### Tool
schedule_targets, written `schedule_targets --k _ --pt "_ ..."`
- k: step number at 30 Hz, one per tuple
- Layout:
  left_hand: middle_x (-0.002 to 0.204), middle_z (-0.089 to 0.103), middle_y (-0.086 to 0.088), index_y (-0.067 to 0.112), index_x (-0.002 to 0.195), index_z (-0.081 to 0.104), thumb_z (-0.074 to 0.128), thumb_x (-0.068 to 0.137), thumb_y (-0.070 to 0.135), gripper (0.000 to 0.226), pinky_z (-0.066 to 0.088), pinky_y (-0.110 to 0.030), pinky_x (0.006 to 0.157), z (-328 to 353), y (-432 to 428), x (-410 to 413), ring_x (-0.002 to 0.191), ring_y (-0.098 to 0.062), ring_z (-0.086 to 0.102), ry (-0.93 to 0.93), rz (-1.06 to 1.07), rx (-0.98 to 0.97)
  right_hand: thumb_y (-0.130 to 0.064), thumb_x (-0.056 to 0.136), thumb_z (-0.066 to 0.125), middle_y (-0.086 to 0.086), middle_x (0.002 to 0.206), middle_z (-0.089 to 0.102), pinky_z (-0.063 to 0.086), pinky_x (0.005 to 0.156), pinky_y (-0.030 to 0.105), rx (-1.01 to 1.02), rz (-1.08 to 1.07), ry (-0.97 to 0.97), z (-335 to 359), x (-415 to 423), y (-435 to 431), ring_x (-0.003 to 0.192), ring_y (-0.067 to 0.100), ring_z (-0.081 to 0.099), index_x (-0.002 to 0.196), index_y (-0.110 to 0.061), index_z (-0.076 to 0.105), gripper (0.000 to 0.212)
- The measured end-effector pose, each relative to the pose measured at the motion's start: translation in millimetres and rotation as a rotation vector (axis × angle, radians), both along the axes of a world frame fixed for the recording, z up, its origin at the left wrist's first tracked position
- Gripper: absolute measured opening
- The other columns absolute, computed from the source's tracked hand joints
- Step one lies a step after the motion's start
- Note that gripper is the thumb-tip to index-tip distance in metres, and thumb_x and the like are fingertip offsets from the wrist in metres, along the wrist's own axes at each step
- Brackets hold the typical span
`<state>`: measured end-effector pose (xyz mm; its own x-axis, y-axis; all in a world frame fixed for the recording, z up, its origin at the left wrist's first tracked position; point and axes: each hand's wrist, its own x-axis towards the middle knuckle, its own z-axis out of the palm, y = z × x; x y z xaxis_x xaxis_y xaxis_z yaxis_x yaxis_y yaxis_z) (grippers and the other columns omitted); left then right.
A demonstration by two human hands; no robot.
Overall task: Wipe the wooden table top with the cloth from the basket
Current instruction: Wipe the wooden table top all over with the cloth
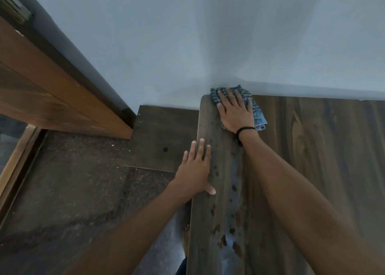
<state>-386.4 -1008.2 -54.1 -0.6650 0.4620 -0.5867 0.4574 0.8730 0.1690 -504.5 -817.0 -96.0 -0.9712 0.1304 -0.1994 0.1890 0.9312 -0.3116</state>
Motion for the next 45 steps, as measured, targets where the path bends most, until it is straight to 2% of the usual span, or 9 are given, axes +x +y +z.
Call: schedule_targets --k 6,12,18,20,23,25,28,33,45 --pt "0.161 -0.032 -0.015 0.008 0.156 -0.022 0.072 0.073 0.068 0.139 -0.003 -0.05 0.124 -7.0 -11.0 4.7 0.151 -0.031 -0.025 0.038 -0.044 0.03 -0.05 0.106 0.02 -0.015 0.168 0.006 -0.001 0.124 0.049 0.08 0.272 0.07 -1.9 16.6 -36.8 0.155 0.013 0.004 0.16 -0.04 0.014 0.055" --pt "0.16 -0.032 -0.02 0.003 0.154 -0.024 0.068 0.077 0.069 0.137 -0.007 -0.048 0.125 -5.1 -6.0 4.9 0.151 -0.032 -0.025 0.064 -0.085 -0.032 -0.051 0.106 0.015 -0.016 0.168 -0.001 -0.009 0.123 0.049 0.067 0.105 0.013 -2.1 -3.1 -16.9 0.155 0.013 -0.003 0.16 -0.042 0.007 0.055" --pt "0.162 -0.029 -0.019 0.003 0.155 -0.021 0.067 0.074 0.072 0.138 -0.007 -0.049 0.123 -3.7 -5.4 5.3 0.152 -0.032 -0.023 0.075 -0.087 -0.036 -0.052 0.106 0.018 -0.017 0.168 -0.002 -0.007 0.124 0.047 0.109 0.313 -0.003 6.0 42.3 -0.6 0.155 0.011 -0.003 0.16 -0.043 0.007 0.055" --pt "0.161 -0.029 -0.02 0.003 0.156 -0.021 0.069 0.074 0.071 0.139 -0.008 -0.05 0.123 1.5 -3.0 2.1 0.151 -0.033 -0.024 0.058 -0.074 -0.026 -0.049 0.107 0.023 -0.015 0.168 0.006 -0.004 0.125 0.047 -0.01 0.339 0.006 13.1 52.1 0.8 0.155 0.009 -0.001 0.16 -0.042 0.01 0.054" --pt "0.158 -0.036 -0.02 0.008 0.154 -0.027 0.068 0.078 0.069 0.136 -0.008 -0.051 0.124 16.5 8.2 -9.8 0.149 -0.034 -0.029 0.027 0.067 0.104 -0.035 0.108 0.039 -0.005 0.161 0.034 0.011 0.124 0.043 -0.365 -0.028 0.247 30.4 69.8 19.1 0.151 0.011 0.017 0.156 -0.031 0.032 0.049" --pt "0.157 -0.037 -0.019 0.014 0.154 -0.029 0.062 0.084 0.069 0.128 -0.008 -0.051 0.123 24.0 25.6 -24.9 0.148 -0.035 -0.029 0.057 0.137 0.191 -0.029 0.106 0.045 0.003 0.153 0.046 0.022 0.121 0.042 -0.349 -0.334 0.375 33.6 89.5 49.9 0.148 0.019 0.03 0.151 -0.021 0.043 0.045" --pt "0.159 -0.035 -0.018 0.021 0.157 -0.024 0.048 0.093 0.07 0.108 -0.009 -0.052 0.121 21.3 70.1 -50.9 0.148 -0.038 -0.028 0.052 0.154 0.267 -0.039 0.104 0.047 0.01 0.154 0.045 0.027 0.119 0.05 -0.075 -0.38 0.22 24.1 121.9 102.0 0.146 0.029 0.034 0.15 -0.017 0.046 0.051" --pt "0.161 -0.032 -0.017 0.026 0.159 -0.016 0.035 0.101 0.064 0.087 -0.012 -0.056 0.12 -7.9 120.1 -73.6 0.148 -0.04 -0.029 0.007 0.2 0.174 -0.067 0.098 0.039 -0.004 0.169 0.003 0.015 0.124 0.049 0.067 -0.124 -0.153 25.7 145.0 135.6 0.156 0.023 0.005 0.161 -0.036 0.013 0.075" --pt "0.158 -0.04 -0.009 0.039 0.156 -0.02 0.033 0.1 0.066 0.082 -0.012 -0.054 0.12 -5.6 104.7 -102.9 0.146 -0.039 -0.033 -0.049 0.091 0.057 -0.055 0.096 0.056 0.006 0.169 -0.001 0.027 0.12 0.053 0.087 -0.107 -0.299 37.4 120.9 133.9 0.154 0.034 0.007 0.162 -0.027 0.008 0.086"
